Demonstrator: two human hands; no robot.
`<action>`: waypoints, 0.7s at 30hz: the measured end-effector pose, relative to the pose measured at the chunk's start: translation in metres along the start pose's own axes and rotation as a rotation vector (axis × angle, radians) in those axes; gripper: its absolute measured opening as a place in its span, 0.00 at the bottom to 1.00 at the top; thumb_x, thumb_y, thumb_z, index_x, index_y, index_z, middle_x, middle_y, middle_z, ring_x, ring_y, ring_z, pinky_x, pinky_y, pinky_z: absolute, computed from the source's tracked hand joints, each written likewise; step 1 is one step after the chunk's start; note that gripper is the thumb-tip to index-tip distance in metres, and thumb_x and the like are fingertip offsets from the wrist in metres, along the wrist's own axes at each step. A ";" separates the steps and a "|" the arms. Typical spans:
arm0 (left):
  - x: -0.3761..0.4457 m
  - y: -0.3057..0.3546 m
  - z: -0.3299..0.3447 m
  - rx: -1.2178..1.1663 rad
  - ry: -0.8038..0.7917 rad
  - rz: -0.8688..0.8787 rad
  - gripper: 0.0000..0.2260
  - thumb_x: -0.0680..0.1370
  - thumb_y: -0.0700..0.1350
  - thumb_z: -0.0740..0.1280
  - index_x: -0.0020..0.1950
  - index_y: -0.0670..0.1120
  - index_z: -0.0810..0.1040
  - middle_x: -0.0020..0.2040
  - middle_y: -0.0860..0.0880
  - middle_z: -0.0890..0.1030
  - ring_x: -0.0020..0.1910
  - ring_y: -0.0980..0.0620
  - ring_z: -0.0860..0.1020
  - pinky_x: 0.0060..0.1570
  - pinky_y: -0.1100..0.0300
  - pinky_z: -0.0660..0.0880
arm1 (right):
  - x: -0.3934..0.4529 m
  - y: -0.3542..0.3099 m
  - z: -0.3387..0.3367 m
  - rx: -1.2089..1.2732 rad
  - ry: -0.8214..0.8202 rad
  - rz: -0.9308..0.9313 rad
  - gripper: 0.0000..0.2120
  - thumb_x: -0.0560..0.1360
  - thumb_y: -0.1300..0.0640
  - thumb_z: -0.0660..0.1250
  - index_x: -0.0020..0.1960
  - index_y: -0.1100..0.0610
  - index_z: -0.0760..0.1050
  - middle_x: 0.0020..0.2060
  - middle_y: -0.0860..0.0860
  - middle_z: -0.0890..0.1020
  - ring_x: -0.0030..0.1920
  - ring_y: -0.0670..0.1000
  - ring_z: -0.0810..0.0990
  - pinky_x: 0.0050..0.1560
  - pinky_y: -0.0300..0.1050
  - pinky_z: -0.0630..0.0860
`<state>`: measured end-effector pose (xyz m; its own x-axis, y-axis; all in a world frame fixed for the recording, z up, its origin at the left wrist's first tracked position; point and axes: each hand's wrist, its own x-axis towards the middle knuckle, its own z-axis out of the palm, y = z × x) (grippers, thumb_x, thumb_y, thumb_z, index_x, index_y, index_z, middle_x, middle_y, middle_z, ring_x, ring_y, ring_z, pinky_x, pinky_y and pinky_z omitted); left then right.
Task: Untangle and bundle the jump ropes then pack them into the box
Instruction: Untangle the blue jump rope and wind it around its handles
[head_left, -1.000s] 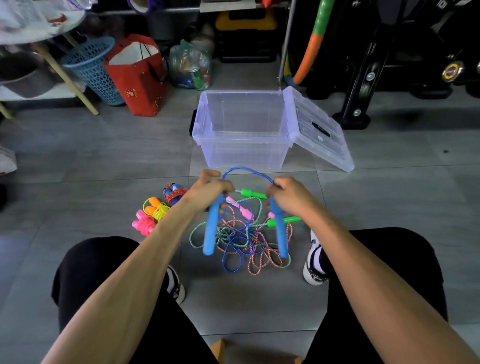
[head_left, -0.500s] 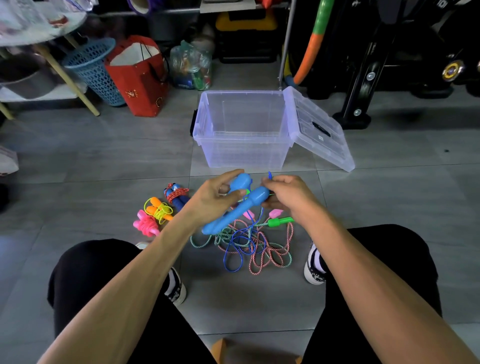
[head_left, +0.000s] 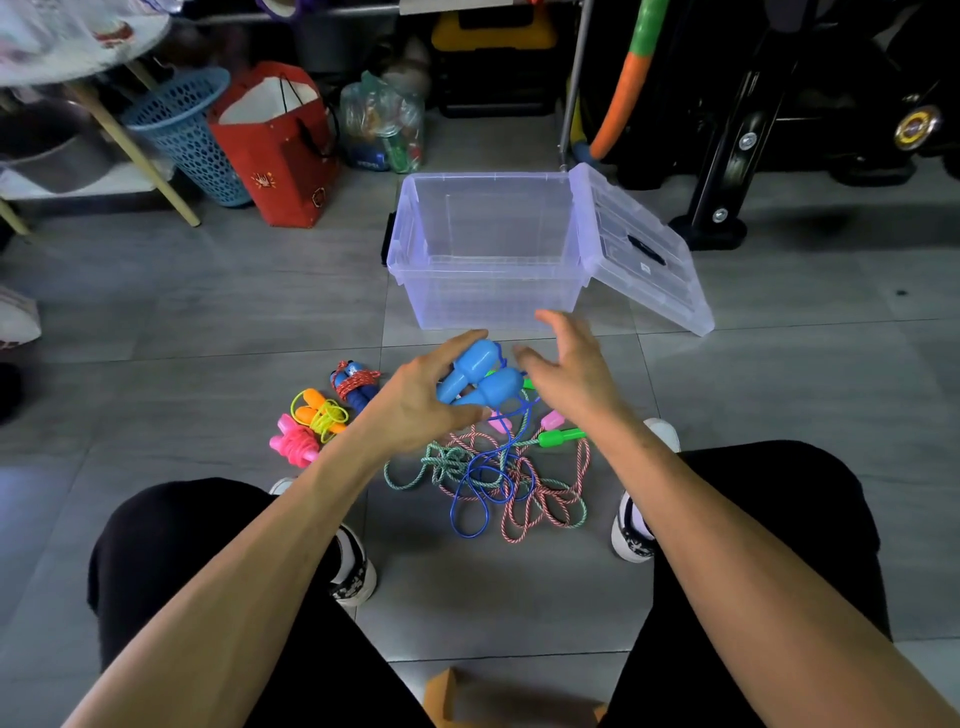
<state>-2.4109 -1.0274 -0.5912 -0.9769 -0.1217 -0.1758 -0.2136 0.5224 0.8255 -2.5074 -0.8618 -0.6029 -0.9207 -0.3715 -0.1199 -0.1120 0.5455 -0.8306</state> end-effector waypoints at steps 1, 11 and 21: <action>-0.001 0.001 -0.001 -0.003 -0.006 0.009 0.36 0.71 0.41 0.75 0.73 0.60 0.65 0.50 0.48 0.81 0.36 0.47 0.80 0.39 0.51 0.82 | -0.001 -0.001 0.000 0.044 -0.066 -0.032 0.13 0.79 0.54 0.64 0.62 0.55 0.75 0.61 0.52 0.76 0.61 0.49 0.74 0.62 0.44 0.68; -0.010 0.012 -0.008 -0.159 -0.099 -0.121 0.23 0.70 0.44 0.78 0.61 0.53 0.73 0.40 0.47 0.85 0.32 0.46 0.82 0.36 0.53 0.81 | -0.006 -0.011 0.005 0.259 -0.204 0.037 0.19 0.80 0.46 0.60 0.38 0.59 0.69 0.26 0.49 0.68 0.26 0.45 0.69 0.30 0.37 0.68; -0.015 0.013 -0.027 -0.140 -0.127 -0.281 0.16 0.75 0.56 0.70 0.38 0.44 0.76 0.30 0.47 0.78 0.24 0.50 0.71 0.26 0.62 0.68 | 0.009 0.000 -0.005 0.102 -0.059 -0.023 0.30 0.77 0.39 0.61 0.36 0.67 0.67 0.27 0.57 0.69 0.29 0.50 0.69 0.35 0.45 0.67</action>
<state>-2.3986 -1.0420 -0.5636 -0.8753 -0.1334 -0.4649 -0.4797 0.3617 0.7994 -2.5171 -0.8619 -0.6012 -0.8946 -0.4277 -0.1296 -0.0909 0.4580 -0.8843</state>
